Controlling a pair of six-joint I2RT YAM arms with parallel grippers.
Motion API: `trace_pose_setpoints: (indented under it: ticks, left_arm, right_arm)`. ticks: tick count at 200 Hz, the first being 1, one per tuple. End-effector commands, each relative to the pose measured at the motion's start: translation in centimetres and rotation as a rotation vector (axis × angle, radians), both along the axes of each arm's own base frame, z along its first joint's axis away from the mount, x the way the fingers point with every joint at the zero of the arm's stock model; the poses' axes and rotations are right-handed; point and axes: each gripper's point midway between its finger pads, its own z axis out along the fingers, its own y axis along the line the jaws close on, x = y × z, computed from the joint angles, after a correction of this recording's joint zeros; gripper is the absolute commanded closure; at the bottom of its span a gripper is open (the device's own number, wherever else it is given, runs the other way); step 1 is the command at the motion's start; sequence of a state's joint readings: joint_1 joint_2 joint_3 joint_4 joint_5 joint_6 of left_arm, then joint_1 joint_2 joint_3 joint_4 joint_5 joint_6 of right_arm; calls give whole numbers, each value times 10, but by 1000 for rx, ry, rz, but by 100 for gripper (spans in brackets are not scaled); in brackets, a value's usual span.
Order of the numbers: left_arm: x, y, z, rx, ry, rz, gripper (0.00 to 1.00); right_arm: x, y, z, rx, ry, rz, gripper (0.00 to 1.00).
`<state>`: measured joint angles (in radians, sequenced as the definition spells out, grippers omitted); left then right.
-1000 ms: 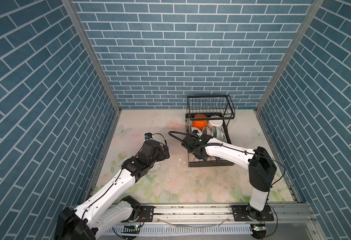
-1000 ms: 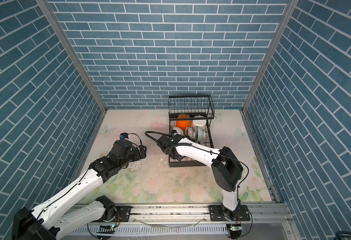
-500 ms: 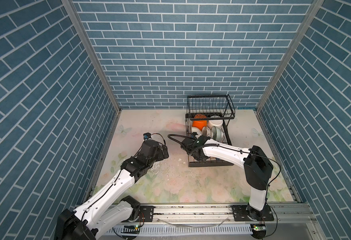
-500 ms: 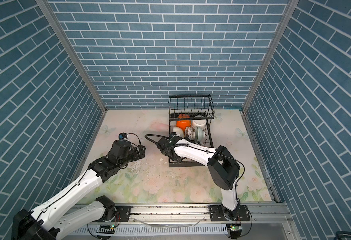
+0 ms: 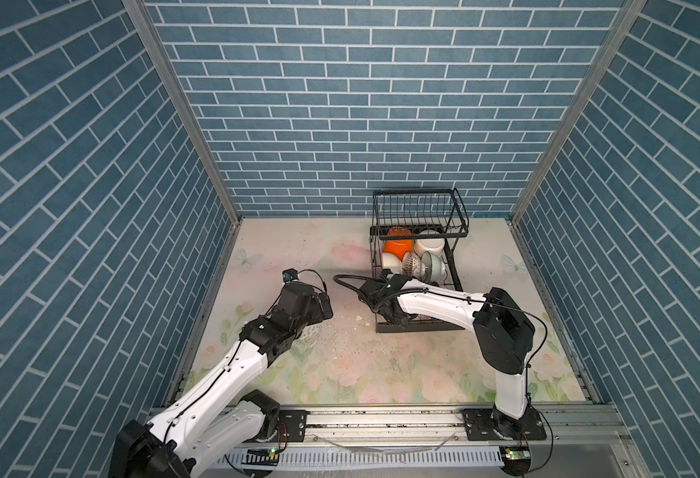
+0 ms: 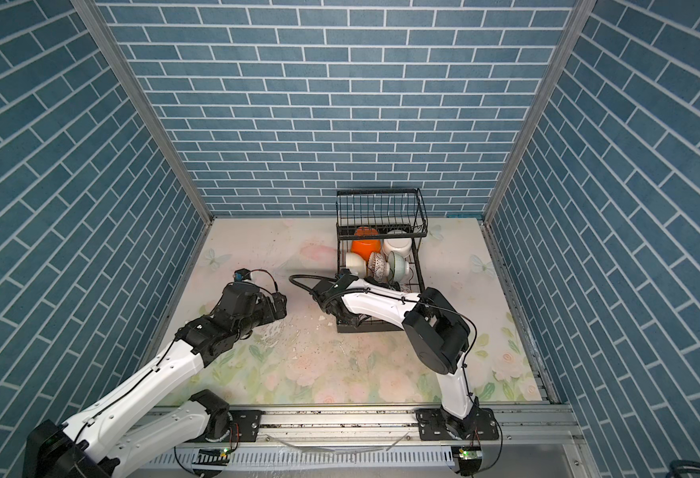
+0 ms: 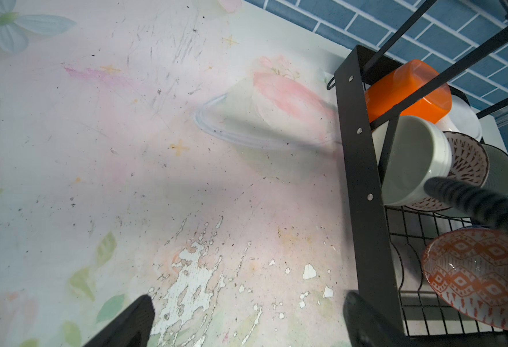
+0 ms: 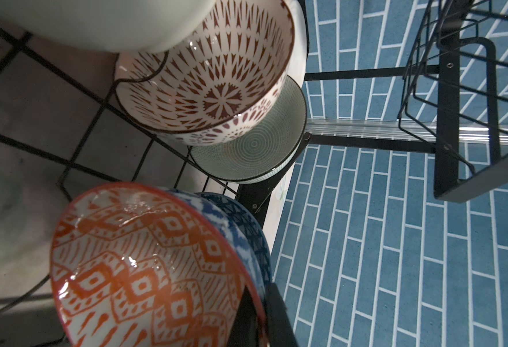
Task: Load bowls into a dish rack
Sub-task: Place the bowl in the dish rack.
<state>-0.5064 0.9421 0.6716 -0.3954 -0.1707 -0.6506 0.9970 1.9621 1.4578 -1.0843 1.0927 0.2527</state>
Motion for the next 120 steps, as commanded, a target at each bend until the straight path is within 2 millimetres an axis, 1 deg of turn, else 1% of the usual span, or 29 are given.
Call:
trace_pose_setpoints:
  ticks: [1,29,120]
  left_arm:
    - [-4,6,-7,13,14,5,0]
    - [-4,7,-10,11,20,5,0]
    - [2,11,-15,2,29,10,1]
  right_arm:
    - [-1,-5,2,-76,-18,15,100]
    - [0,-5,-2,-85,-15,15,100]
    - [8,5,-4,-106,-29,10,100]
